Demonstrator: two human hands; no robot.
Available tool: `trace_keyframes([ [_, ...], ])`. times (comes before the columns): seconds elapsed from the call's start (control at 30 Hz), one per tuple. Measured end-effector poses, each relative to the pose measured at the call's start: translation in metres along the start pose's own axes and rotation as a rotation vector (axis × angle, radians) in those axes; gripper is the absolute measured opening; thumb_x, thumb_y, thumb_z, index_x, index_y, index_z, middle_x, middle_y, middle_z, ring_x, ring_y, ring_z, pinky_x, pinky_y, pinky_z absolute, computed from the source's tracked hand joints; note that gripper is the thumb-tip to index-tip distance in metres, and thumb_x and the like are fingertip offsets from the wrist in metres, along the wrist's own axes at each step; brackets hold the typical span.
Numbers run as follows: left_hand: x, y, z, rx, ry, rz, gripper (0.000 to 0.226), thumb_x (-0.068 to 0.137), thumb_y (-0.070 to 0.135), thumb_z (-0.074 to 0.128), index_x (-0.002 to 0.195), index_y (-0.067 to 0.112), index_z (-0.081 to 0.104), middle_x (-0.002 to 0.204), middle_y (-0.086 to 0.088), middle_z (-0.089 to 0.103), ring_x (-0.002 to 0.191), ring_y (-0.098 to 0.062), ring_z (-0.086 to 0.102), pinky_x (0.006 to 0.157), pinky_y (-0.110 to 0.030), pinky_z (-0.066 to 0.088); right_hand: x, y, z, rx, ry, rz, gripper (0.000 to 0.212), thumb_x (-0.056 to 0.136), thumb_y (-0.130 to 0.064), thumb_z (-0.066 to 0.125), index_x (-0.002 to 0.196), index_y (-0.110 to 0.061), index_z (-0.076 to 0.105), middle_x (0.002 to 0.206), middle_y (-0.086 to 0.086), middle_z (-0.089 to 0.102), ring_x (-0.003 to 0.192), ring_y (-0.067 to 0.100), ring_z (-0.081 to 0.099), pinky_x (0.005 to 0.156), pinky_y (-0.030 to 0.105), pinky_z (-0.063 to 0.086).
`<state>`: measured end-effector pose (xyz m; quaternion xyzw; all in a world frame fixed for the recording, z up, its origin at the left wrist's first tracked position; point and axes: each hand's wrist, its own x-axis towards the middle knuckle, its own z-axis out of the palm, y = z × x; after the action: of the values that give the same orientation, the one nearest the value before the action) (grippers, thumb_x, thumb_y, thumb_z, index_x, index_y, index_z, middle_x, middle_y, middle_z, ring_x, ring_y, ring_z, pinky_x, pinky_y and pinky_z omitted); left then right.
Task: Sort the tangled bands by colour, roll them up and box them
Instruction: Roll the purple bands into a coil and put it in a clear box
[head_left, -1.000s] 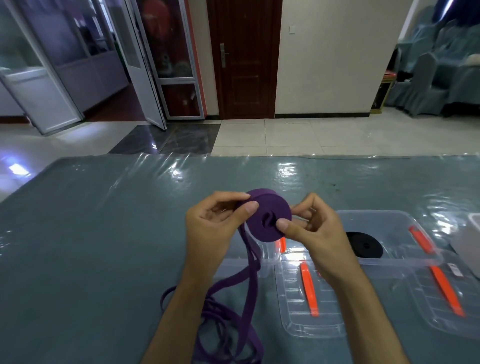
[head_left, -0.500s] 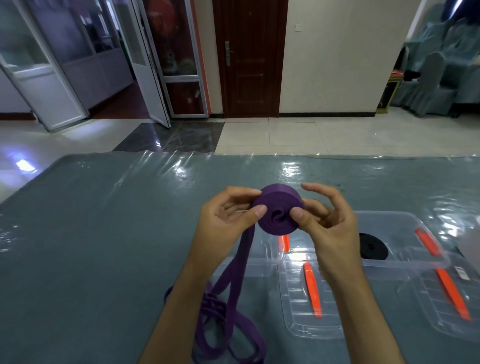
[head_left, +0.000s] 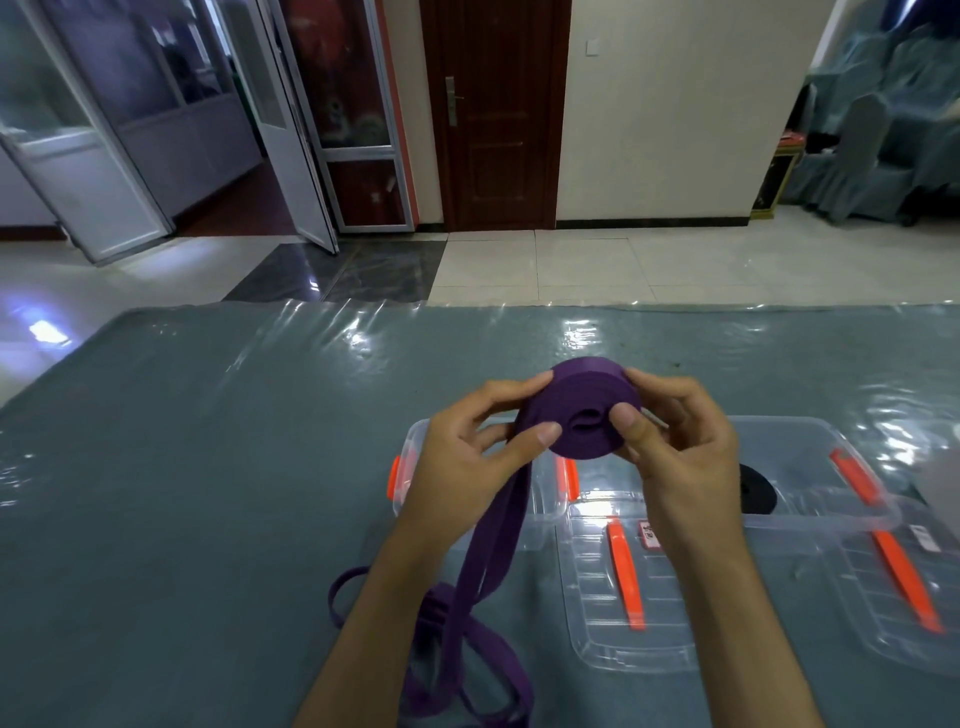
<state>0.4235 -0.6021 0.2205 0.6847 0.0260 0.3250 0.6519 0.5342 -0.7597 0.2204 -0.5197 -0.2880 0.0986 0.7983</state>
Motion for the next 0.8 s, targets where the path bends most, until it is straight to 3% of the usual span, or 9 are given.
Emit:
trace_keyframes([
  [0.1,0.001,-0.001,-0.003,0.084,-0.009,0.05,0.04,0.092,0.008,0.08,0.129,0.023,0.075,0.121,-0.004,0.074,0.116,-0.028,0.073,0.098,-0.037,0.061,-0.001,0.004,0.003,0.066,-0.021,0.078,0.039,0.073,-0.046,0.093,0.098,-0.029,0.068,0.107,0.008,0.078,0.102,0.027,0.077,0.08,0.036,0.063],
  [0.17,-0.002,-0.003,-0.004,0.103,0.07,0.053,0.037,0.09,0.012,0.083,0.12,0.032,0.078,0.116,0.002,0.078,0.111,-0.023,0.076,0.094,-0.031,0.061,0.0,0.004,0.002,0.025,-0.051,0.114,0.037,0.071,-0.041,0.093,0.09,-0.03,0.064,0.098,0.009,0.08,0.092,0.025,0.079,0.074,0.032,0.063],
  [0.27,-0.007,-0.009,-0.001,0.072,0.167,0.033,0.033,0.086,0.014,0.087,0.112,0.032,0.079,0.112,0.003,0.08,0.107,-0.021,0.077,0.091,-0.026,0.061,0.0,0.003,0.0,-0.003,-0.079,0.07,0.042,0.078,-0.042,0.091,0.112,-0.032,0.067,0.099,0.009,0.081,0.089,0.026,0.08,0.072,0.029,0.063],
  [0.33,-0.006,-0.012,-0.001,0.045,0.158,0.036,0.032,0.088,0.011,0.085,0.116,0.025,0.078,0.117,-0.002,0.078,0.11,-0.025,0.076,0.093,-0.029,0.061,-0.001,0.006,0.002,-0.013,-0.061,0.02,0.045,0.086,-0.03,0.083,0.128,-0.033,0.067,0.106,0.008,0.081,0.096,0.024,0.079,0.076,0.028,0.063],
  [0.43,0.002,-0.01,-0.011,0.095,0.124,0.007,0.031,0.087,0.01,0.085,0.114,0.025,0.081,0.111,-0.006,0.077,0.105,-0.023,0.076,0.09,-0.025,0.06,-0.001,0.014,0.004,-0.038,-0.048,0.055,0.03,0.086,-0.025,0.079,0.115,-0.023,0.071,0.111,0.005,0.079,0.103,0.024,0.077,0.08,0.029,0.063],
  [0.53,0.003,-0.011,-0.016,0.083,0.162,-0.024,0.028,0.08,0.009,0.091,0.103,0.022,0.082,0.101,-0.004,0.081,0.096,-0.02,0.079,0.085,-0.024,0.062,0.002,0.019,0.003,-0.063,-0.069,0.12,0.024,0.085,-0.017,0.077,0.1,-0.008,0.061,0.102,0.012,0.079,0.096,0.03,0.078,0.079,0.034,0.065],
  [0.63,0.001,-0.014,-0.011,0.037,0.21,-0.048,0.027,0.08,0.01,0.091,0.103,0.019,0.081,0.102,-0.005,0.082,0.098,-0.022,0.08,0.088,-0.028,0.063,0.003,0.017,0.008,-0.085,-0.014,0.041,0.021,0.088,-0.018,0.074,0.106,-0.013,0.066,0.095,0.01,0.08,0.087,0.024,0.079,0.073,0.031,0.065],
  [0.73,0.003,-0.015,-0.009,-0.063,0.143,-0.059,0.034,0.083,0.008,0.086,0.114,0.019,0.08,0.112,-0.006,0.081,0.106,-0.022,0.078,0.092,-0.025,0.061,0.003,0.016,0.014,-0.068,0.049,-0.023,0.026,0.093,-0.019,0.071,0.119,-0.019,0.068,0.104,0.007,0.081,0.094,0.024,0.079,0.076,0.031,0.065],
  [0.8,0.004,-0.014,-0.01,-0.105,0.111,-0.066,0.037,0.082,0.005,0.085,0.115,0.02,0.081,0.113,-0.007,0.081,0.107,-0.024,0.078,0.093,-0.026,0.061,0.003,0.018,0.014,-0.09,0.033,-0.007,0.021,0.094,-0.018,0.07,0.115,-0.016,0.07,0.106,0.005,0.08,0.097,0.022,0.078,0.08,0.034,0.065],
])
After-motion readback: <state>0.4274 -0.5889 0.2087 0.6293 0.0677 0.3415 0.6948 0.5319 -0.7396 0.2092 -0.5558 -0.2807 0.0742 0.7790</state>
